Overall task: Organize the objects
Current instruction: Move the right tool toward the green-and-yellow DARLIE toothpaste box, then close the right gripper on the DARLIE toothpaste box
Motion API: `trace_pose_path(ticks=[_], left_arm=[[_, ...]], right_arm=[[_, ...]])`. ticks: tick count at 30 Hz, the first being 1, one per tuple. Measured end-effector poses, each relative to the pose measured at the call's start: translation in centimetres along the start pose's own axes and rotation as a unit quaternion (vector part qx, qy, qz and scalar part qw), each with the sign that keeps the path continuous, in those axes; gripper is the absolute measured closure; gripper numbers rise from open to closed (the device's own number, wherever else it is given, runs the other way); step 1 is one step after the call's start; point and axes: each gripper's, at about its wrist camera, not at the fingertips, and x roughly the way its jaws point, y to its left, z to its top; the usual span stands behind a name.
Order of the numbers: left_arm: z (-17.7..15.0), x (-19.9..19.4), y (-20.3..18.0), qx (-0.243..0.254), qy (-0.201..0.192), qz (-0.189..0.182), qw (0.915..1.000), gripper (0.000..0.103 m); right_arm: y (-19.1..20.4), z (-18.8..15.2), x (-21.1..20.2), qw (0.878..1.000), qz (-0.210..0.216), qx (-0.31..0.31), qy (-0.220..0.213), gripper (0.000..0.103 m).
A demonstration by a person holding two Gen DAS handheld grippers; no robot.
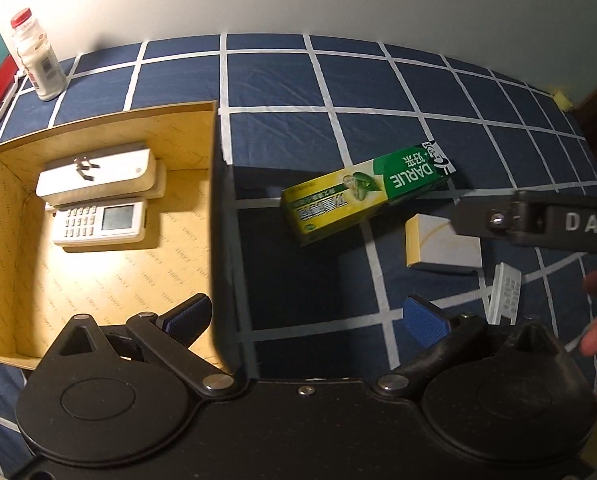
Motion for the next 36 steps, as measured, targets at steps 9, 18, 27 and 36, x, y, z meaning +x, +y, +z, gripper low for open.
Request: trace_pose_path(ticks=[9, 18, 27, 36], left_arm=[[0.7, 1.9, -2.6, -0.037, -0.002, 0.022, 0.9991, 0.0], [1.7, 3.8, -3.3, -0.072, 0.007, 0.046, 0.9963, 0.0], [4.5, 6.9, -2.8, -0.107, 0.025, 0.049, 0.9928, 0.0], [7.1, 11.9, -2.6, -0.132, 0.057, 0.053, 0.9881, 0.0]], right_arm=[[-6.1, 1.9, 1.0, 1.0, 0.009, -0.012, 0.011, 0.0], [-8.5, 4.2, 2.5, 0.999, 0.033, -0.029, 0.026, 0.0], [-8.7, 7.7, 6.3, 0.995, 0.055, -0.065, 0.057, 0.0], [-9.3, 10.8, 13.0, 0.989, 0.07, -0.079, 0.106, 0.0]])
